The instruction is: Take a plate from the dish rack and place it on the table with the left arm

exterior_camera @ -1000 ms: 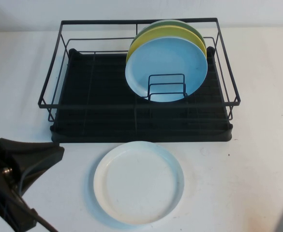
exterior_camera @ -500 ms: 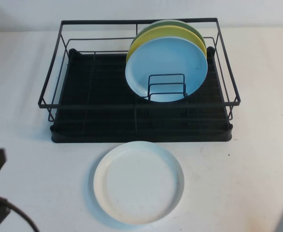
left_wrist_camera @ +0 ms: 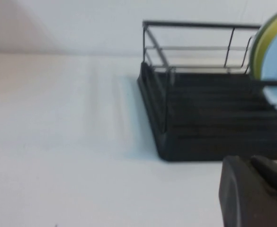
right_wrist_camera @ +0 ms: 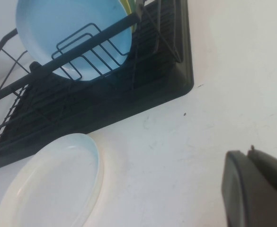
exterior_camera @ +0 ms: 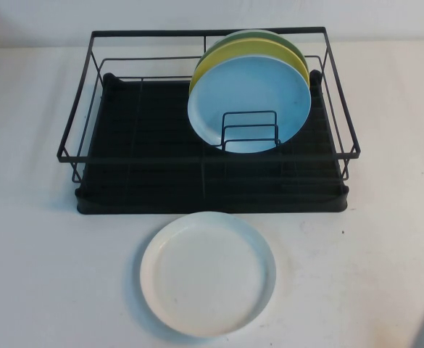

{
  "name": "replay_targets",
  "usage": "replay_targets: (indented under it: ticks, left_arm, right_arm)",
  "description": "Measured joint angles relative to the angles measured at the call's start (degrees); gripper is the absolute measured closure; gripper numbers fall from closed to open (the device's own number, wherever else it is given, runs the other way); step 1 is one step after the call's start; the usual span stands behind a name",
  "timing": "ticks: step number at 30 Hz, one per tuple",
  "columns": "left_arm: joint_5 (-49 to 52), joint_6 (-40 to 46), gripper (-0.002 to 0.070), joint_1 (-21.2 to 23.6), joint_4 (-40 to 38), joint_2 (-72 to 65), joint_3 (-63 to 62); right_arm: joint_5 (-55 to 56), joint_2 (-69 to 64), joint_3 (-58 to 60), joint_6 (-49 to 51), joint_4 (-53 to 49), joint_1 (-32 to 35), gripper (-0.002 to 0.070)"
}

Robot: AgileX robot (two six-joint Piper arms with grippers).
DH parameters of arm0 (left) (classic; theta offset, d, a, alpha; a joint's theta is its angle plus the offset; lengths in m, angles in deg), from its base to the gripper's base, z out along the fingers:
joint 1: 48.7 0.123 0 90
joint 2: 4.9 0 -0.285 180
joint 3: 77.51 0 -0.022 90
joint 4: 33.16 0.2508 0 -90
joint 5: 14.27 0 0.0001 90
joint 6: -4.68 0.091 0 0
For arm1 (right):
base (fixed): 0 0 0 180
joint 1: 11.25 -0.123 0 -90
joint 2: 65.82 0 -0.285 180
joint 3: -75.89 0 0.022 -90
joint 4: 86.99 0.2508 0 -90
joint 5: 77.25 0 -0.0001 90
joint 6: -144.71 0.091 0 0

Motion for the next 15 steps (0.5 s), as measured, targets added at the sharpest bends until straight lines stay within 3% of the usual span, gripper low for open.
replay_targets:
  ticks: [6,15]
  left_arm:
    - [-2.21,-4.52,0.0678,0.0,3.94,0.12,5.33]
    - [3.81,-5.6,0.0678,0.0,7.52,0.12,5.36]
  right_arm:
    - [0.0,0.0,0.0,0.0,0.0,0.0,0.0696]
    - [0.0,0.0,0.0,0.0,0.0,0.0,0.0696]
